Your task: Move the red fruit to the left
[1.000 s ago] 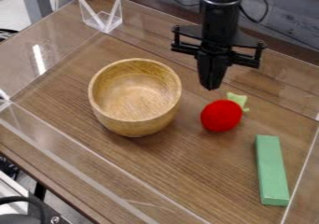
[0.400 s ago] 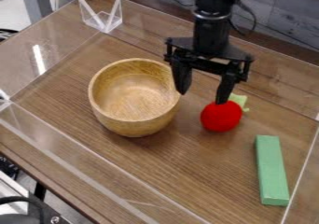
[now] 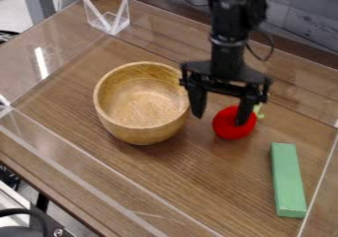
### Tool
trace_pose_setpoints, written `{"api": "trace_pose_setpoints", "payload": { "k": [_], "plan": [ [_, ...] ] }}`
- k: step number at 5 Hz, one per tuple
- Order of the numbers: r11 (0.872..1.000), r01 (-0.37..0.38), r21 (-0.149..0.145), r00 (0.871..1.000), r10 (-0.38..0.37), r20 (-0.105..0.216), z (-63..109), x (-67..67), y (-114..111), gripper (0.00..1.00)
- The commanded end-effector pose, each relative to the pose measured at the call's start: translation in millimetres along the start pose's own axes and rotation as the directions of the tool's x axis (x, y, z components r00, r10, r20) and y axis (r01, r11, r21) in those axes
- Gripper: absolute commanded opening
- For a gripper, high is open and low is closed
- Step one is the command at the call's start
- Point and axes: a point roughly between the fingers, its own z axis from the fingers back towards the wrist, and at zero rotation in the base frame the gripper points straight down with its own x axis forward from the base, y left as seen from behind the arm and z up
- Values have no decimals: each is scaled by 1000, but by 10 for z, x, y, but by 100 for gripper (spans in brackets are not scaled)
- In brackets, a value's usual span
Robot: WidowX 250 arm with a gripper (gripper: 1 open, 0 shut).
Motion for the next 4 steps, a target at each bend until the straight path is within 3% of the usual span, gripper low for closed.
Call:
{"api": "trace_pose_setpoints", "payload": {
  "k": [1,2,3,4],
  "plan": [
    [1000,-27,-5,999,27,27,-156,46,-73,100],
    [999,-51,-3,998,51,28,-295,59,-76,0],
    [999,19,-27,999,-18,41,-85,118,-75,0],
    [999,-30,-45,996,34,79,182,111,-55,0]
  ]
}}
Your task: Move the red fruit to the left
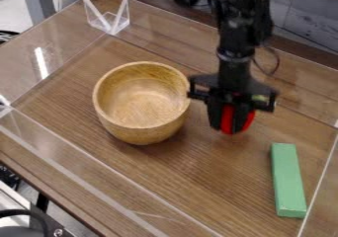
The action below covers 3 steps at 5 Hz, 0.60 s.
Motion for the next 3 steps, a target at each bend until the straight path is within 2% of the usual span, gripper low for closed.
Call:
{"api": "trace_pose_setpoints", "payload": {
  "k": [1,2,3],
  "plan": [
    [996,-73,-42,991,77,109,522,106,88,0],
    [995,-86,-60,986,93,137,778,201,223,0],
    [994,-90,-68,983,100,157,943,247,396,0]
  ]
}}
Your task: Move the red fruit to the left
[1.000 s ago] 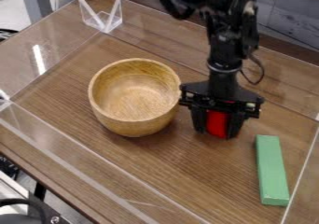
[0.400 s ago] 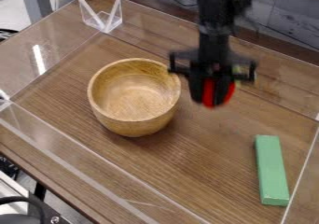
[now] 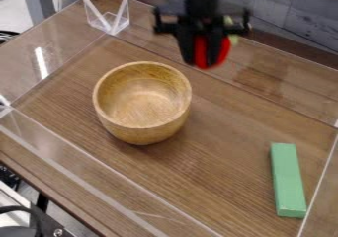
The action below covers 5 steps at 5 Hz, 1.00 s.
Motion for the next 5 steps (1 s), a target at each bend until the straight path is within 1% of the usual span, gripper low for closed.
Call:
{"api": "trace_pose_setpoints", "payload": {
  "k": [1,2,3,4,5],
  "plan": [
    [1000,-27,-6,996,27,81,268,94,182,0],
    [999,-47,23,994,45,98,274,107,442,0],
    [999,6,54,994,-11,110,230,165,847,0],
    [996,46,79,992,-55,115,153,246,1239,0],
    [994,17,107,993,-30,117,81,269,1519,0]
  ]
}}
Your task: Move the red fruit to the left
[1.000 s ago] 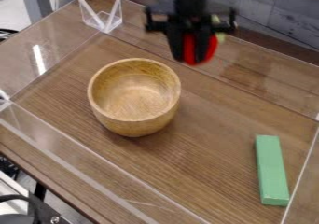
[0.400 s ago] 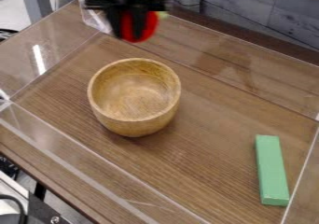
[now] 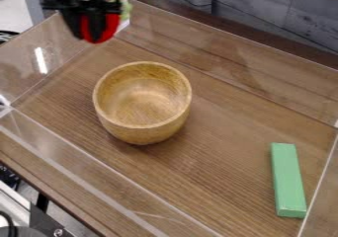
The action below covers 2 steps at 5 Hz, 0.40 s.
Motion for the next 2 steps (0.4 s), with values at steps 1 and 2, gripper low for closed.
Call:
{"api": "trace_pose_setpoints", "payload": {
  "k": [1,2],
  "plan": [
    [1000,13,27,999,-14,29,-49,49,158,0],
    [997,75,34,997,-76,23,-198,122,198,0]
  ]
}}
